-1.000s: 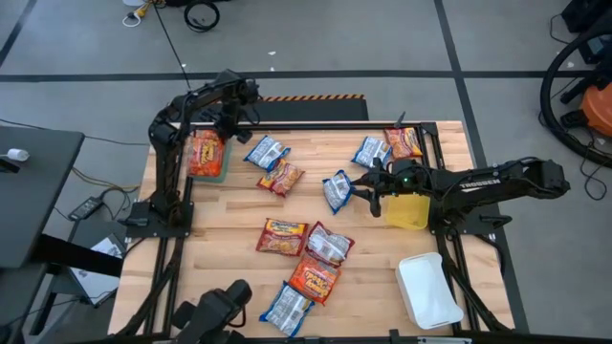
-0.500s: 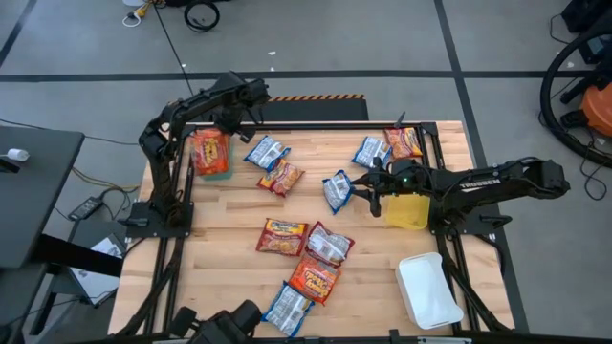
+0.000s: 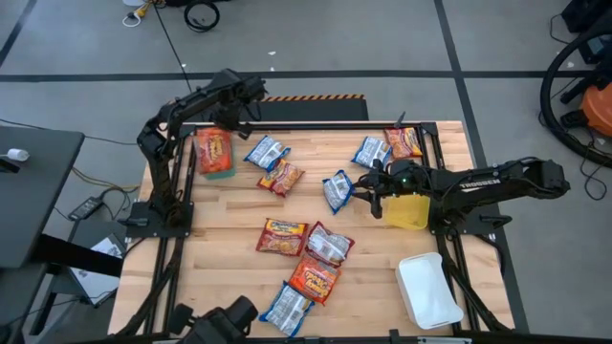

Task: Sort Maruchan noodles
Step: Adjust the orange noodle pack

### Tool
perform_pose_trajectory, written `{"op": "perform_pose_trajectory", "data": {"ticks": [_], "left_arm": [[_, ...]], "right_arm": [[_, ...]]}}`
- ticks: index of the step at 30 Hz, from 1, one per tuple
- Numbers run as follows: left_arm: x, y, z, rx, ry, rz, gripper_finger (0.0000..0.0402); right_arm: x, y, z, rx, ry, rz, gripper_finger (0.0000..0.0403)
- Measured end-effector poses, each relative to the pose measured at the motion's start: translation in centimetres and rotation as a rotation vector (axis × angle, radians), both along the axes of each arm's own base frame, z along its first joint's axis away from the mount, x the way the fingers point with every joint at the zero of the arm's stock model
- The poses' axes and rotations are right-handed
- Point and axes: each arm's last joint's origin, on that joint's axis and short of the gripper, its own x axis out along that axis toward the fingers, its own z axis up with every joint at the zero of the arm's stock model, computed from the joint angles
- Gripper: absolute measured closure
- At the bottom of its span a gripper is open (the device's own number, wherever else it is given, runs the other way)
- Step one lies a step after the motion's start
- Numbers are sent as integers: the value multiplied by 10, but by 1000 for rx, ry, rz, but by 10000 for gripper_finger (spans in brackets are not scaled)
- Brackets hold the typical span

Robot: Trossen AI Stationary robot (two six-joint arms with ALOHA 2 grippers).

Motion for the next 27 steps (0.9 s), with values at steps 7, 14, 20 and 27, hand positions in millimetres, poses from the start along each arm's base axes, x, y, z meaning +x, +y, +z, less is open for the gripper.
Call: {"op": "perform_pose_trajectory", "data": {"ticks": [7,14,20,27], "left_arm": [[6,-12,49,18,-225,15,327],[2,-84,49,-123,-348,160,346],[-21,-112,-5,-170,-148,290,369],[-42,-101,-53,-95,-148,351,372]], "right_arm": [[0,0,0,2,0,-3,262],[-1,0,-2,54,11,-26,262],[-1,3,-3,109,26,-42,262],[0,9,-4,97,34,-69,262]]}}
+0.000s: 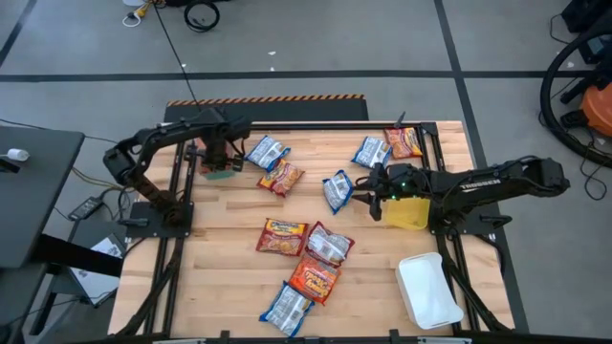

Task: Sort Maruchan noodles
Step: Adjust the orange noodle pack

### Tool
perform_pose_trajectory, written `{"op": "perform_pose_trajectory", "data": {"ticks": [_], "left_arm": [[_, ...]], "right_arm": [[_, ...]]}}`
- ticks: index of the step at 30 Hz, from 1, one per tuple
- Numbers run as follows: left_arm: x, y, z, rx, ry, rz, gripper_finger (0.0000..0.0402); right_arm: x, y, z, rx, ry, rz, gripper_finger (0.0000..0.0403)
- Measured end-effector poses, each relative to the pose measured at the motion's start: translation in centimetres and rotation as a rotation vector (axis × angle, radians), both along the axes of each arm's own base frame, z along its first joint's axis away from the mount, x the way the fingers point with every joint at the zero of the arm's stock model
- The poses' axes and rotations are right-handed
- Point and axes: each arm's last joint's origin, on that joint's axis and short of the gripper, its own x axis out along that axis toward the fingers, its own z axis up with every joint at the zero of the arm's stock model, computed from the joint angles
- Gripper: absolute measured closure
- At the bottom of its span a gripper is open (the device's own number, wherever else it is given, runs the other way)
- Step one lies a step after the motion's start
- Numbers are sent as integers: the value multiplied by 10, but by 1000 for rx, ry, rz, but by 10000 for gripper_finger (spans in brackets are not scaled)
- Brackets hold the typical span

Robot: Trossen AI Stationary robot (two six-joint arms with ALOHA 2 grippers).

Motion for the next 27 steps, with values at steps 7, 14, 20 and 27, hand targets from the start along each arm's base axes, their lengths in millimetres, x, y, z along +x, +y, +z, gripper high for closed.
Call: {"op": "perform_pose_trajectory", "data": {"ticks": [7,14,20,27], "left_arm": [[-13,6,-29,58,-24,64,373],[-21,18,-30,46,-61,81,373],[-16,26,3,119,-137,85,373],[-27,32,-18,96,-173,158,373]], "right_arm": [[0,4,0,56,-3,-11,262],[1,4,0,51,-6,-31,262],[1,4,1,75,-21,-46,262],[1,4,1,76,-21,-46,262]]}}
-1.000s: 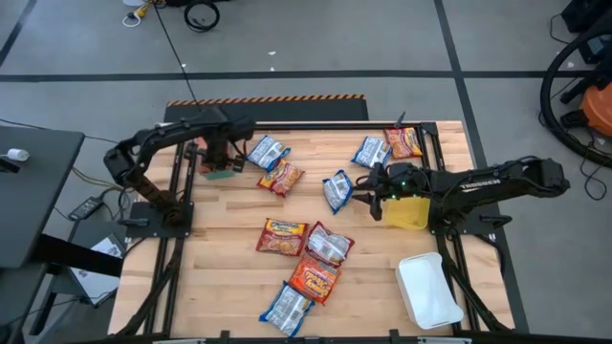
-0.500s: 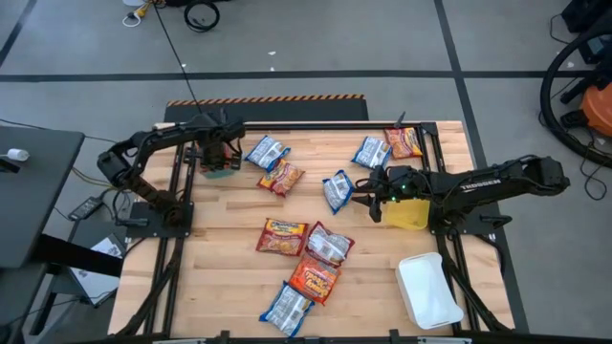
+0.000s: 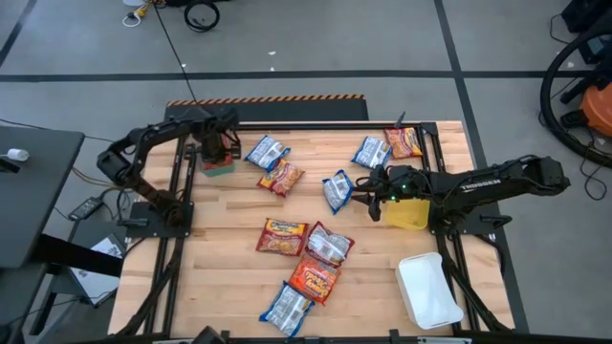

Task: Sort Maruchan noodles
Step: Adjust the orange noodle pack

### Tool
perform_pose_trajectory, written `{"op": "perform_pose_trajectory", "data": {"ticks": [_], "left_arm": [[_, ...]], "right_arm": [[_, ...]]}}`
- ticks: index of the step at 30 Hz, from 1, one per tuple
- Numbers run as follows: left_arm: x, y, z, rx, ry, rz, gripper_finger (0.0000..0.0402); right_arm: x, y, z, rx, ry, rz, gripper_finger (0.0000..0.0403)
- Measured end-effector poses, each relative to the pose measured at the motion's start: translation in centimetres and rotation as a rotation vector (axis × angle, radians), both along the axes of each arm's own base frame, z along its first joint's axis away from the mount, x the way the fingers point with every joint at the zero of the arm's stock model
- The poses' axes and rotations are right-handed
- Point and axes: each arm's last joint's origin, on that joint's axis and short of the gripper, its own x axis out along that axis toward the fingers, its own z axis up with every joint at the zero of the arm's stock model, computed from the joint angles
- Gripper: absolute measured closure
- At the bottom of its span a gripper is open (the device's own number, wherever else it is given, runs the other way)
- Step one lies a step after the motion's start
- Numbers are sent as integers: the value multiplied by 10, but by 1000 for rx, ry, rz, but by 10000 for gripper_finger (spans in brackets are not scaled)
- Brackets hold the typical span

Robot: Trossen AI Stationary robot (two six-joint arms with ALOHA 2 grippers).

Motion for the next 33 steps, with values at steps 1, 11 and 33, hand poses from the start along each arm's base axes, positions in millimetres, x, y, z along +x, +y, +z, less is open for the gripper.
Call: {"op": "perform_pose_trajectory", "data": {"ticks": [1,11,33], "left_arm": [[-2,-1,-6,-11,-4,8,373],[-9,-4,-28,4,-37,40,373],[-4,-13,24,81,-205,-64,306]], "right_arm": [[0,0,0,1,0,0,262],[0,0,0,25,-3,-13,262],[0,0,0,26,-3,-6,262]]}}
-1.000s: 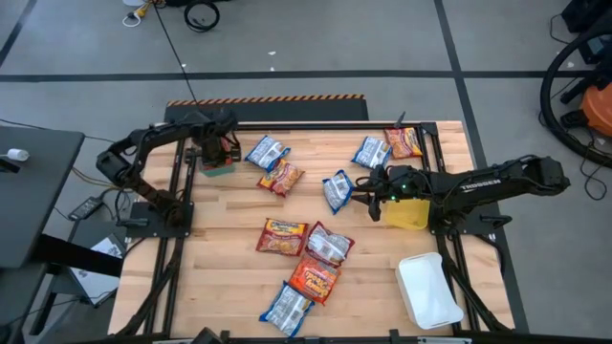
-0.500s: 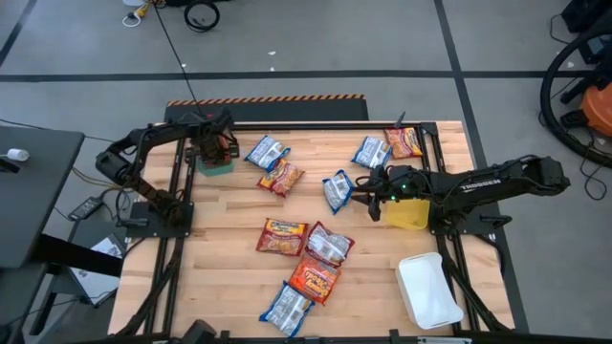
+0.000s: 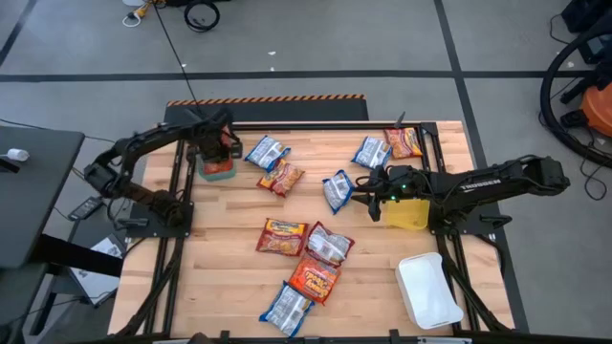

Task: Sort Maruchan noodles
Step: Adjust the orange noodle pack

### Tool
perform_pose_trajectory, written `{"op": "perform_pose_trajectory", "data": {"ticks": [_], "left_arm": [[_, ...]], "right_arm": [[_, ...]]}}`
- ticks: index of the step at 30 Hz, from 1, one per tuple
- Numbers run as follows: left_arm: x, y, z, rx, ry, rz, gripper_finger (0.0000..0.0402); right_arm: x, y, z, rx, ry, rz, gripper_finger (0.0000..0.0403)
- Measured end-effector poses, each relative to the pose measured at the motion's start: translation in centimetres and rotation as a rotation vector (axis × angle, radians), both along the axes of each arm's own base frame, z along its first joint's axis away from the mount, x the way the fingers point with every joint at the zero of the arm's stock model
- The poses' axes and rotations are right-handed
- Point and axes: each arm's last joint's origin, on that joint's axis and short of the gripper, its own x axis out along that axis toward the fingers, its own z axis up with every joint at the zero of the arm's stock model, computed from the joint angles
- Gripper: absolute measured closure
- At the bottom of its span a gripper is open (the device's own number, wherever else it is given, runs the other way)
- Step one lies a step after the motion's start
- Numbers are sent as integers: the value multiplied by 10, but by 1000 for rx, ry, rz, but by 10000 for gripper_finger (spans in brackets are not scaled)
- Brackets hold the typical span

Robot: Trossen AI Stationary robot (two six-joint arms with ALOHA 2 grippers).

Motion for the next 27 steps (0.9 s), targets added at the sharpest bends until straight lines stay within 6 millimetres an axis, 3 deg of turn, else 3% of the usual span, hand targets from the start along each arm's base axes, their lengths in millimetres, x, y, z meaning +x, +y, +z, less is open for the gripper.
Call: {"op": "perform_pose_trajectory", "data": {"ticks": [5,10,12,19,21,27], "left_arm": [[-2,10,48,218,-47,13,264],[-11,49,77,516,-67,126,231],[-16,71,74,543,-72,187,229],[-38,139,33,444,61,237,237],[-34,154,28,436,80,216,242],[-32,173,11,197,190,120,263]], "right_arm": [[0,-1,0,-14,2,-33,262],[-1,-6,0,-38,7,-96,262],[-2,-8,0,-38,8,-110,262],[-3,-14,0,-38,10,-138,262],[-3,-14,-1,-34,13,-140,262],[-3,-12,-2,18,21,-130,262]]}}
